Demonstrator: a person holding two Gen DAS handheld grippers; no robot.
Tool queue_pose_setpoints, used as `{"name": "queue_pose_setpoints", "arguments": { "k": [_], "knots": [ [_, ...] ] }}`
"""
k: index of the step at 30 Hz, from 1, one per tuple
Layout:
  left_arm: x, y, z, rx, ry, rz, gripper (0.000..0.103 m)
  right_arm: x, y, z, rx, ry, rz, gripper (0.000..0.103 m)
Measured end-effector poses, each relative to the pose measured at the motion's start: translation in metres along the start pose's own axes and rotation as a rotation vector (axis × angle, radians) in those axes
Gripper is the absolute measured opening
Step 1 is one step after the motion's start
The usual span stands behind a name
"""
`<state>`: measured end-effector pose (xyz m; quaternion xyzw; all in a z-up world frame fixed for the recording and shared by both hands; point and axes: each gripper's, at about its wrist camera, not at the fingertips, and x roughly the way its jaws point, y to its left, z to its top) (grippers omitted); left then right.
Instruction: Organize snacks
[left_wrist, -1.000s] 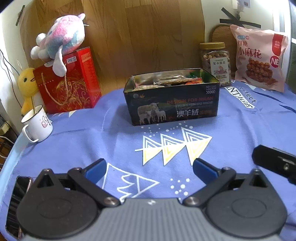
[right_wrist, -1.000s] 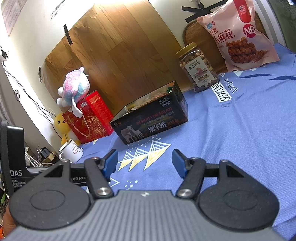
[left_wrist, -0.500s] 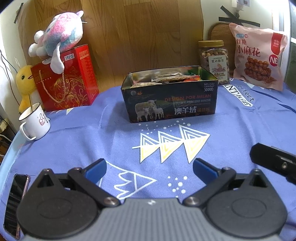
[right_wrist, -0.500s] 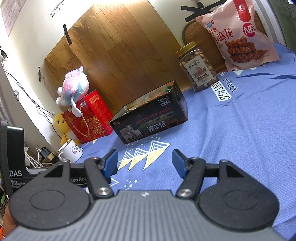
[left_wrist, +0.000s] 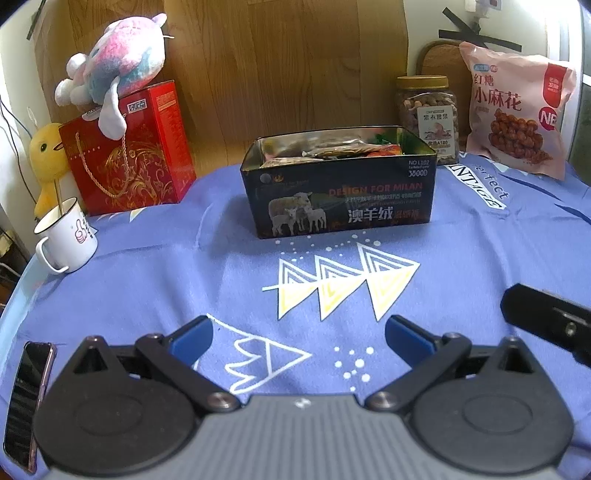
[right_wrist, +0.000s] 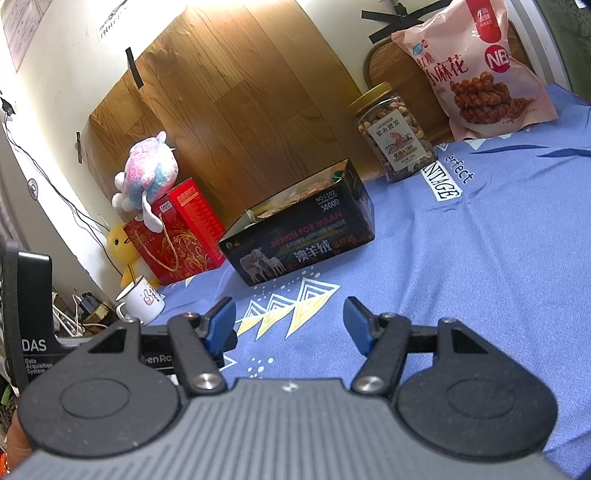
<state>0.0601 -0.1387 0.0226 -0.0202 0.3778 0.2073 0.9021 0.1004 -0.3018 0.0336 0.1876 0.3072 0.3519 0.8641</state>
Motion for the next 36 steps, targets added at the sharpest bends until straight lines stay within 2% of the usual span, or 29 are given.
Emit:
{"name": "queue_pose_setpoints", "arguments": {
  "k": [36],
  "knots": [
    [0.004,0.0032,-0.0006,-0.018,0.015,-0.005,0.103,0.0033,0.0022,-0.0019,-0.004,0.007,-0.003,0.067]
  ]
}}
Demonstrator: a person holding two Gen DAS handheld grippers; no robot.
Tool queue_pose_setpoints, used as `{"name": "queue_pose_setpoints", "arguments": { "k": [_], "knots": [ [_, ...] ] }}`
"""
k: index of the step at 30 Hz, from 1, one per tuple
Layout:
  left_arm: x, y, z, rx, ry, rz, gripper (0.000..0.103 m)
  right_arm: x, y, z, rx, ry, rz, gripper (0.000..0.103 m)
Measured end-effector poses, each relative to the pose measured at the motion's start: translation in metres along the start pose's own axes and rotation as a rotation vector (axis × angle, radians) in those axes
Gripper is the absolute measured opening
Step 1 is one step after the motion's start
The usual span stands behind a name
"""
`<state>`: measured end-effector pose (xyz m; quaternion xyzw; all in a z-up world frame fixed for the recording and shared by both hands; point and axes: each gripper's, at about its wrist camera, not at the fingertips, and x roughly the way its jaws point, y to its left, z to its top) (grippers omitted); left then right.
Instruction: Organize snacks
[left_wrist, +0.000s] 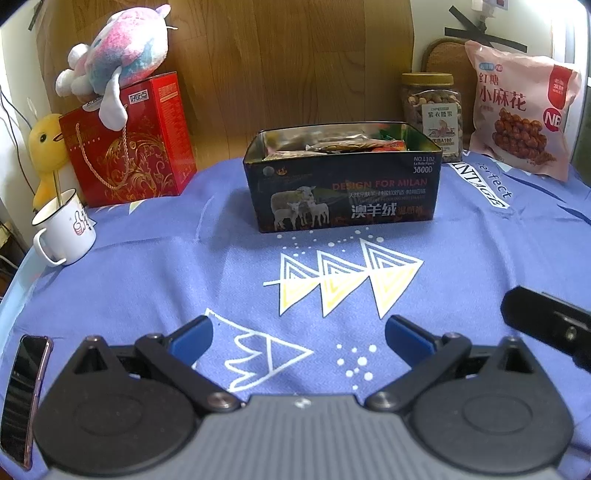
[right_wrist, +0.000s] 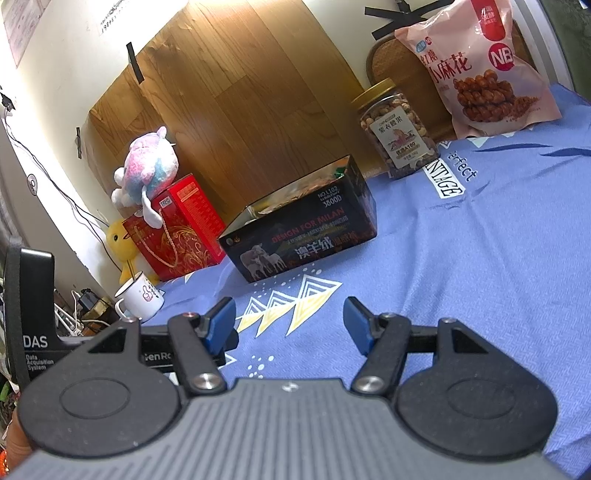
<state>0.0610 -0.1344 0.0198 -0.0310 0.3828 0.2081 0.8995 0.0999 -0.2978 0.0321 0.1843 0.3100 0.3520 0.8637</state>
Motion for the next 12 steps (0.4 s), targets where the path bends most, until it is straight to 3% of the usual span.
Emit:
{"name": "queue_pose_setpoints", "arguments": {
  "k": [12],
  "knots": [
    [-0.0049,-0.0003,-0.0002,0.012,-0.03,-0.022,0.103,-0.0001,-0.001,0.0001,0.002,-0.001,-0.001,0.067]
  ]
}}
